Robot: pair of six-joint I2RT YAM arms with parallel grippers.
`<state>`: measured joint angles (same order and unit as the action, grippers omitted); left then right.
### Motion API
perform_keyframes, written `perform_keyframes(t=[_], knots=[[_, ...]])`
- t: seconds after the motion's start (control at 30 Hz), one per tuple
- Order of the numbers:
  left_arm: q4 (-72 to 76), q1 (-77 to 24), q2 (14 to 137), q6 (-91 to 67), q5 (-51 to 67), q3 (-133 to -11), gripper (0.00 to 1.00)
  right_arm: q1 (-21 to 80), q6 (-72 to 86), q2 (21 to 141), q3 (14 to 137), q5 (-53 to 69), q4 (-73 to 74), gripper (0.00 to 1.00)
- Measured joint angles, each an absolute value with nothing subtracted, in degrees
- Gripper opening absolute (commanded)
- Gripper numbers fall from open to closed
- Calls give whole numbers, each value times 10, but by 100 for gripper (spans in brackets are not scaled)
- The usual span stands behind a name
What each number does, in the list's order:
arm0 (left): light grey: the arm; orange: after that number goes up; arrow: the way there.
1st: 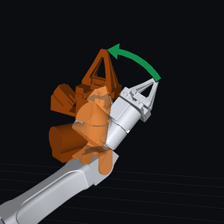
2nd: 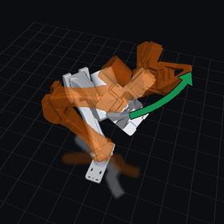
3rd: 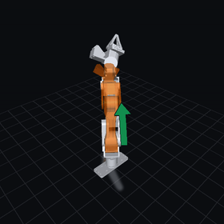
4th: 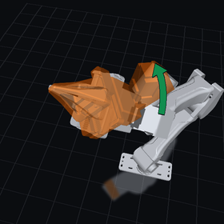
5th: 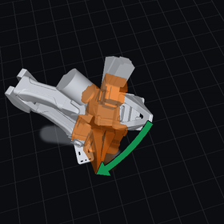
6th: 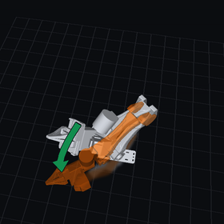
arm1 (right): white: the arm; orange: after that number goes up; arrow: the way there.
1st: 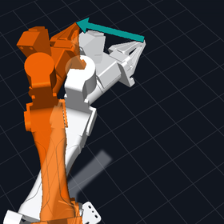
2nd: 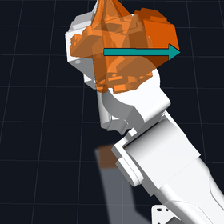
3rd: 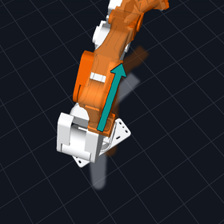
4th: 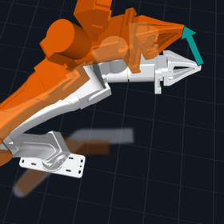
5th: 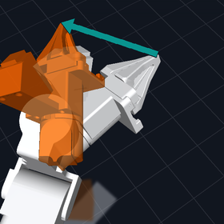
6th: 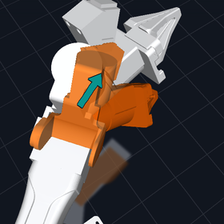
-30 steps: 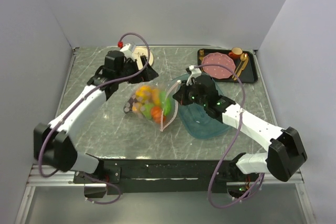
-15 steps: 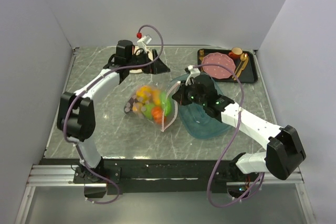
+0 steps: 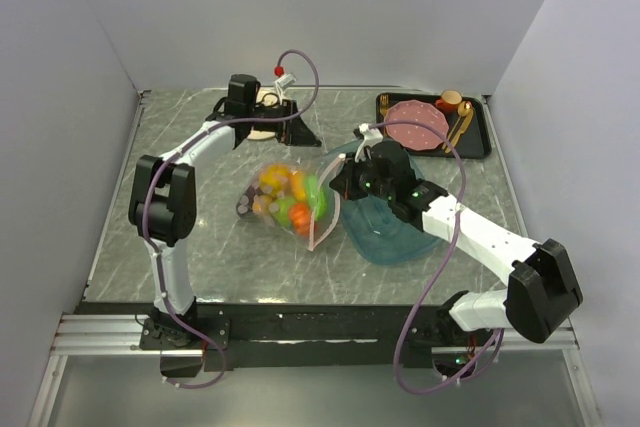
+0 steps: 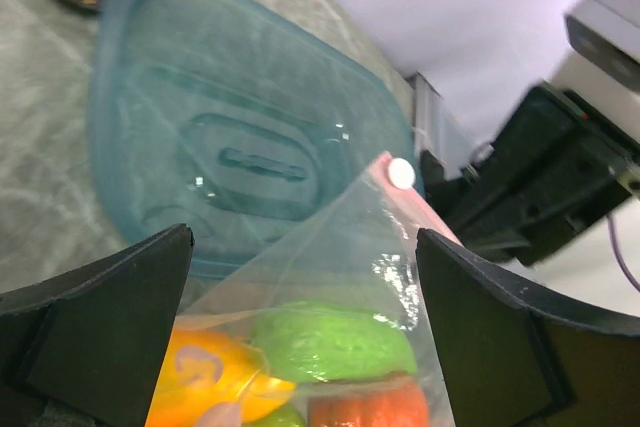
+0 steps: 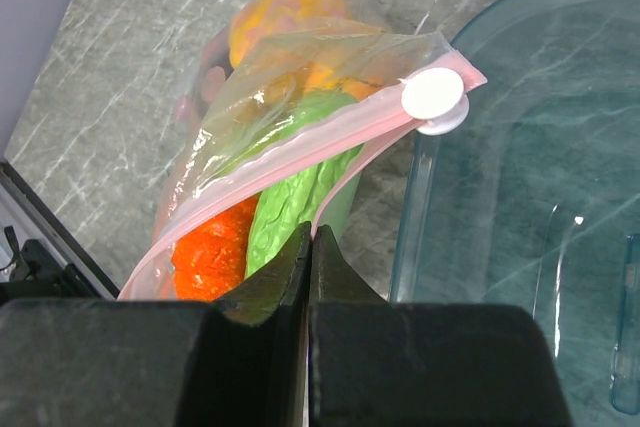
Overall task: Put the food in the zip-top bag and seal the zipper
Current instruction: Zip the zipper food storage bag at the center of the board.
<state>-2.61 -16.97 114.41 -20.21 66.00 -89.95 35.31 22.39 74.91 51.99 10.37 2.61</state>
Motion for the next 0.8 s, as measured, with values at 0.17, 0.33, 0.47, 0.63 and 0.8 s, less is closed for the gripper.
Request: perform_keyframes(t=[0.17,0.33,0.47,0.63,0.8], knots=[[-19,-173,1159,-188,716,-900,99,351,219,749,534,105,31,0],[-85,-177,1197,-133,741,-921,99,350,215,749,540,108,35,0],[-78,-183,1199,-136,752,-901,81,350,215,751,547,113,42,0],[-30,-186,1189,-174,752,-851,39,350,215,757,551,115,47,0],[29,-187,1175,-221,743,-817,8,350,216,762,551,112,52,1]])
